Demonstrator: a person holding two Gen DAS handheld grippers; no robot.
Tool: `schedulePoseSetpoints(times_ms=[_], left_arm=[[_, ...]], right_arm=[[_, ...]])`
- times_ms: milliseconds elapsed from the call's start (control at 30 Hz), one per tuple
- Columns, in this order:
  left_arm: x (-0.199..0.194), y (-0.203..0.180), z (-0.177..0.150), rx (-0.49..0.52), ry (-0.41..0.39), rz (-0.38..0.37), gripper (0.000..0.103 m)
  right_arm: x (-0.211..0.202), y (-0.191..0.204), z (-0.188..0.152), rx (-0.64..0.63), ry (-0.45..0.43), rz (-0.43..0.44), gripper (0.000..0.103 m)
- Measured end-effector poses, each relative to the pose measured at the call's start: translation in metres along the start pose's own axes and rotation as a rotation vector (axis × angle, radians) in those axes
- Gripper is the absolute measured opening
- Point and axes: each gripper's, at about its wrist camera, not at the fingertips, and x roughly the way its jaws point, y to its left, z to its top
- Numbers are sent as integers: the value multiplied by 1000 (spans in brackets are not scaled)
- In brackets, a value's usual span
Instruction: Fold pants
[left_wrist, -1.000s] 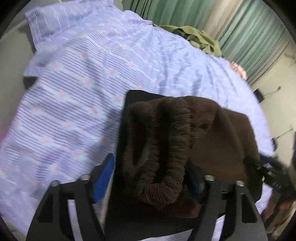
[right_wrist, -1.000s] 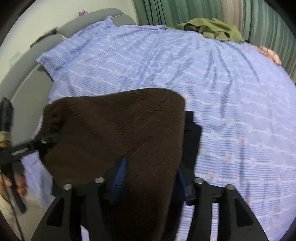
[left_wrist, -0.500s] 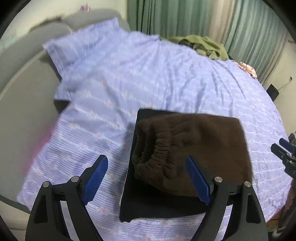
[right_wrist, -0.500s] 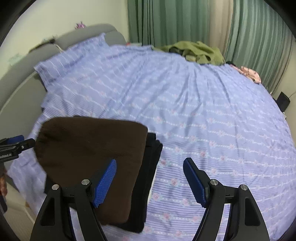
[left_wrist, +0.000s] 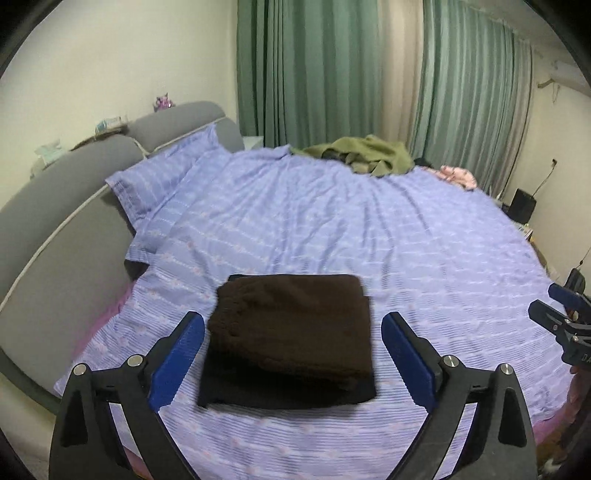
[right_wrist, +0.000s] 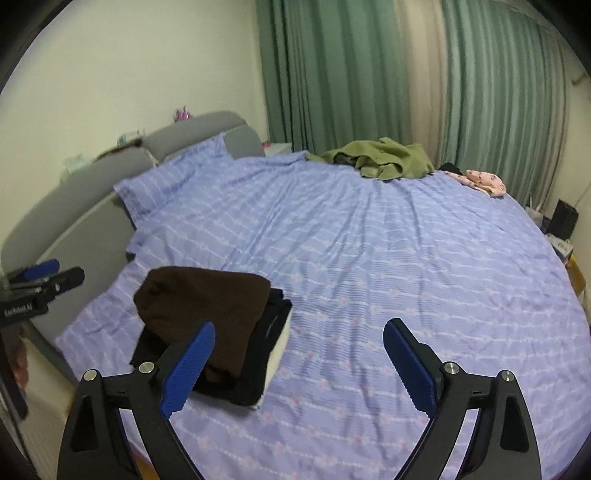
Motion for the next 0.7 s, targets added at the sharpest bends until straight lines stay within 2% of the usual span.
schedulePoseSetpoints(times_ms=[167,333,433,567,700], left_arm=[[-45,-63,-11,-14,-31,-13,100],[-88,-131,-25,12,-73,-13,102],[-111,-166,-34,27,-79,-39,102],[-139,-209,-50,57,-108,-21,103],[-160,-244,-67,69,-114,-38,103]], right_arm=[[-56,-37,-10,6,-56,-11,96],[-115,-83,-25,42,-98,-8,96],[-142,-102,-35,31,-110,-34,96],[-180,-126,-50,13,-128,-57,96],[-215,-150,-65,14,-148,-72,96]])
